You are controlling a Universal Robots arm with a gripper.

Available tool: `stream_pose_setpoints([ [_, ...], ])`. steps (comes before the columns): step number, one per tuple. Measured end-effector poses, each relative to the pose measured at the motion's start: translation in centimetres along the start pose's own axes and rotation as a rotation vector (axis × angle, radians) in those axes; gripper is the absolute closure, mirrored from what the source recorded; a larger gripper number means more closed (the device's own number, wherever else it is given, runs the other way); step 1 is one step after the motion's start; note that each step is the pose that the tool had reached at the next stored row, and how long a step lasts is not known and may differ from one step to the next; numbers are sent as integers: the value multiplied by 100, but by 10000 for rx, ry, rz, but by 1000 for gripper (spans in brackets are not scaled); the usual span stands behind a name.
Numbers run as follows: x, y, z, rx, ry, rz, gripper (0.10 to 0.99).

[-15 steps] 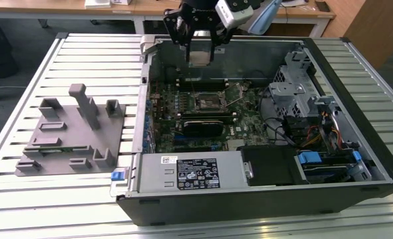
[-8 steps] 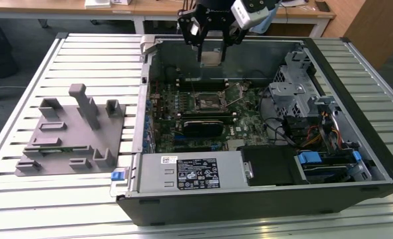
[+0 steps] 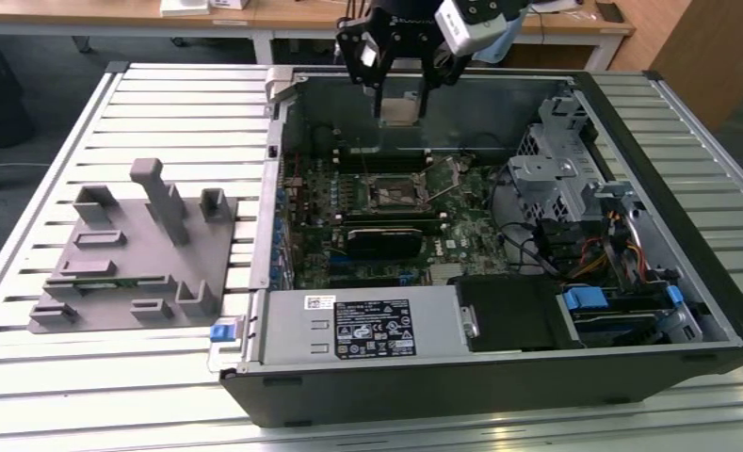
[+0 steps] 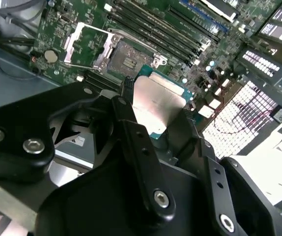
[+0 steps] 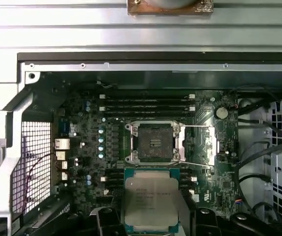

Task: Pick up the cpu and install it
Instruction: 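Place the cpu into insertion slot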

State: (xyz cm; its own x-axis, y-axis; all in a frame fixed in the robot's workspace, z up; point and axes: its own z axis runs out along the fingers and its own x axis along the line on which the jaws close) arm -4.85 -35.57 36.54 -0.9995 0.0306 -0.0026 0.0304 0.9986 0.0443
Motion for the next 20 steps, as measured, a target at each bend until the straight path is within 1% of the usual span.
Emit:
stream_pose_setpoints([
  [13, 0, 6, 11, 10, -81, 1795, 561],
  [20, 0, 15, 18, 24, -119, 2659, 561],
])
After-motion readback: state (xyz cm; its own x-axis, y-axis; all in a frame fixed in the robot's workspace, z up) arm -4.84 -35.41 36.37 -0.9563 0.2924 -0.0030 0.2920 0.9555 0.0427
